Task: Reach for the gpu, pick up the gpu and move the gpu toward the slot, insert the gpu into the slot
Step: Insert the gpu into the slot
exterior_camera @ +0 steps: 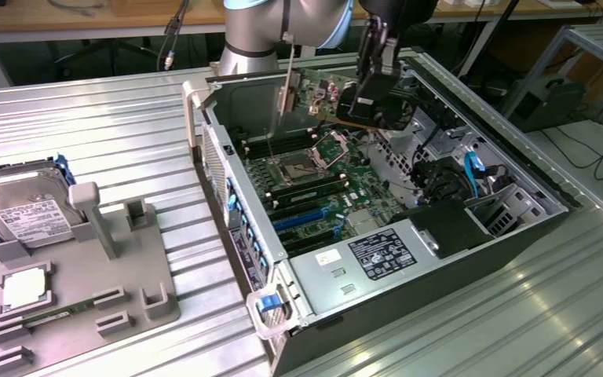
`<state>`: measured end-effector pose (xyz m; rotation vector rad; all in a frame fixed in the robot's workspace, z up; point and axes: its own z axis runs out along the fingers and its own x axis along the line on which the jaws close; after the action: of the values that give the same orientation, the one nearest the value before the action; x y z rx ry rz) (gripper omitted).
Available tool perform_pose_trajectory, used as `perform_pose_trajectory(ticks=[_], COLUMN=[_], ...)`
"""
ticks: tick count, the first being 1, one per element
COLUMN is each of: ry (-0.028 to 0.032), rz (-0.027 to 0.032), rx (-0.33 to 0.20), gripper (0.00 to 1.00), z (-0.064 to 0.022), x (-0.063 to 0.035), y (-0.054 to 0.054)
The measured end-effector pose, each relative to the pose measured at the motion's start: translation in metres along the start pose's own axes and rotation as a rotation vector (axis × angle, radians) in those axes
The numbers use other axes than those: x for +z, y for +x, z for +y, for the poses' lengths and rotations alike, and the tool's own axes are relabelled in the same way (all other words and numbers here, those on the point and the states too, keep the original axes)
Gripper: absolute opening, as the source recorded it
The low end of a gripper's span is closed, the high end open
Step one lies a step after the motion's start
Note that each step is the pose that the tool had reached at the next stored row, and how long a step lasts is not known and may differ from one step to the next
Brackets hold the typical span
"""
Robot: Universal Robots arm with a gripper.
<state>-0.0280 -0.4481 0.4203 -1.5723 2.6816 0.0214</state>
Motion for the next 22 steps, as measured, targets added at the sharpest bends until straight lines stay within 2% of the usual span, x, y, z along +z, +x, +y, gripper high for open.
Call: perform_pose_trajectory(ticks=[6,14,22], ry=[-0.0021,-0.004,-0.0074], rz=[-0.0003,-0.0006,-0.001], rx=[-0.06,-0.115,-0.208], gripper=[0.28,0.28,0.28], z=[0.0,0.0,0.0], x=[0.0,0.0,0.0], y=[0.0,0.0,0.0])
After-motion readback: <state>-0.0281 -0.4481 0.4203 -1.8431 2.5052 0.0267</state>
